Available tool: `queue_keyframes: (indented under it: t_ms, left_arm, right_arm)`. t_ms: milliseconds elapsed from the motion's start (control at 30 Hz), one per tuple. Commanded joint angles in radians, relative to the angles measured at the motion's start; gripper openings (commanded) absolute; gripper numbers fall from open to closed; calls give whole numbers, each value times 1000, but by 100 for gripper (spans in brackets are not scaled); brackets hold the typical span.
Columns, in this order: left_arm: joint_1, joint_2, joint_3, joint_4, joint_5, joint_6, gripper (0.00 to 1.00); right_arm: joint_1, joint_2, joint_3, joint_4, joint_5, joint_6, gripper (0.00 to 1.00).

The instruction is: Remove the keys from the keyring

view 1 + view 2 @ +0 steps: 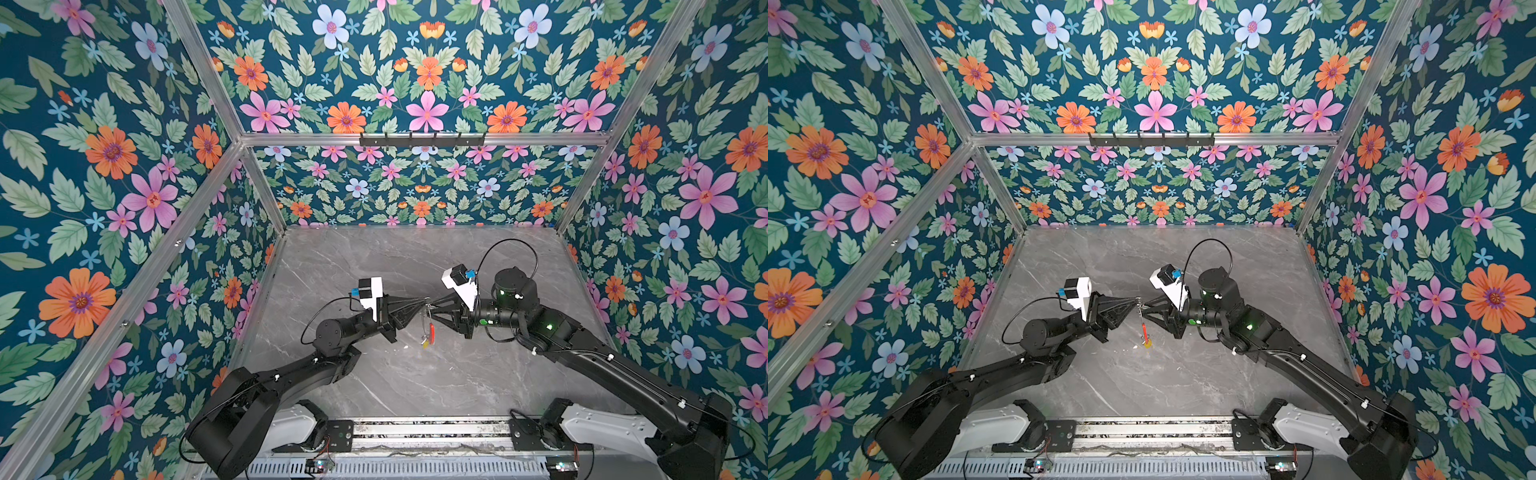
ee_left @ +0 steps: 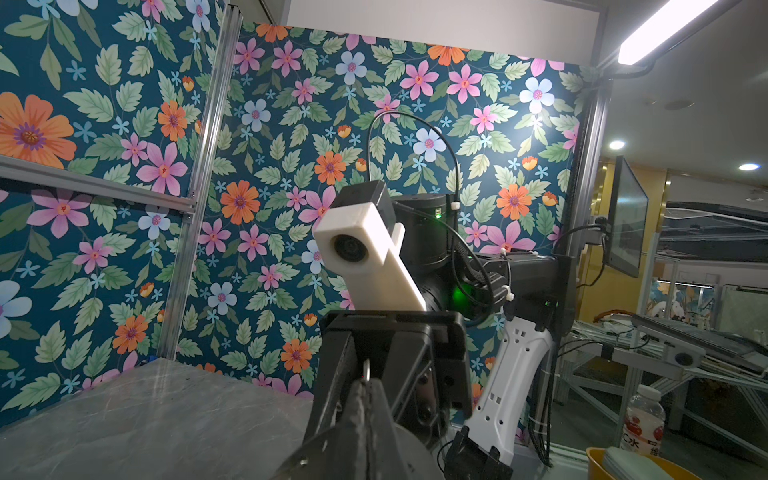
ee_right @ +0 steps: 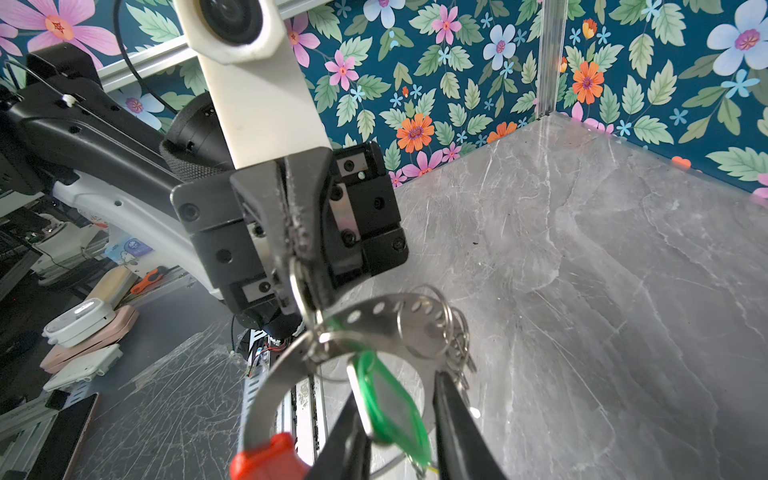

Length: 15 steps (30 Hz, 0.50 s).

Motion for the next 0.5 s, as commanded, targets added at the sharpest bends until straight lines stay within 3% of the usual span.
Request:
queue_keyframes:
  t_ms: [0, 333, 467]
  left_arm:
    - [1, 0, 3, 57, 10, -13, 0]
    - [2, -14, 2, 44, 18, -7, 0]
    - [3, -31, 4, 10, 27, 11, 0]
  right_arm:
    - [0, 3, 10, 34, -4, -8, 25]
    - [1, -19, 6, -6, 2, -20, 2]
    - [1, -27, 9, -40, -13, -34, 0]
